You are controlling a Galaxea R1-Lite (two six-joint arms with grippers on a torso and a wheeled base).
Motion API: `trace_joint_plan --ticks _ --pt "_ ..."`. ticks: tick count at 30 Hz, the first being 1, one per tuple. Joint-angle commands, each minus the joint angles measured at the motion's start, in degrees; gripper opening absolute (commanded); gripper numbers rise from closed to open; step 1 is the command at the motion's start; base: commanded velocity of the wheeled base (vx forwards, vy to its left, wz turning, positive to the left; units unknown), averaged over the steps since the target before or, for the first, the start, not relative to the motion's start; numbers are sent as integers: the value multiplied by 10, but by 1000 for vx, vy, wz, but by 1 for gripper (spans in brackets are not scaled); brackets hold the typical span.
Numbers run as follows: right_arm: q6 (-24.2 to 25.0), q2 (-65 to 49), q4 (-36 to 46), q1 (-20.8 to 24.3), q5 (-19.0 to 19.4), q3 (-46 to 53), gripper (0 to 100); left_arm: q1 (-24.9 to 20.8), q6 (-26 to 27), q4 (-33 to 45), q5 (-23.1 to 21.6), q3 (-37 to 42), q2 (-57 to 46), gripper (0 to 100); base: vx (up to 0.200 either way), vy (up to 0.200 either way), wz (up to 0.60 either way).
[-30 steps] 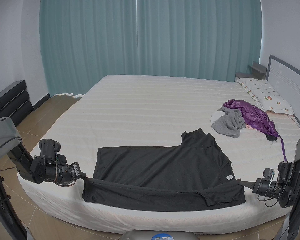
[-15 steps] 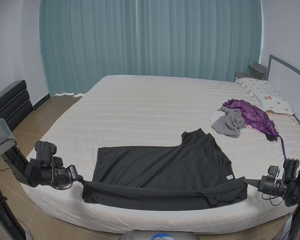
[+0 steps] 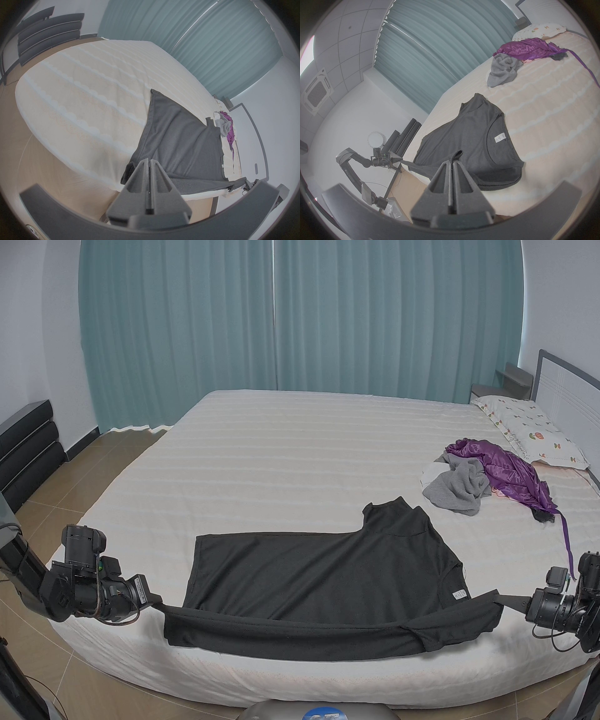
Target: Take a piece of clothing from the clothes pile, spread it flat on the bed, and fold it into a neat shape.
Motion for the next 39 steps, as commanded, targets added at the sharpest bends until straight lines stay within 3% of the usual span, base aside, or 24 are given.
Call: trace_joint_plan --ticks 1,13,26,39 --pt "-1 -23 2 -6 1 10 0 1 1 0 0 6 -7 0 0 0 0" --pt "-1 32 -10 -3 -1 3 0 -1 -2 -2 1 -31 27 0 0 0 0" --pt "6 138 -102 26 -25 -29 0 -3 -3 0 14 -60 46 0 0 0 0" --pt "35 199 -112 44 -47 -84 0 -5 -7 -4 17 -105 140 0 0 0 0"
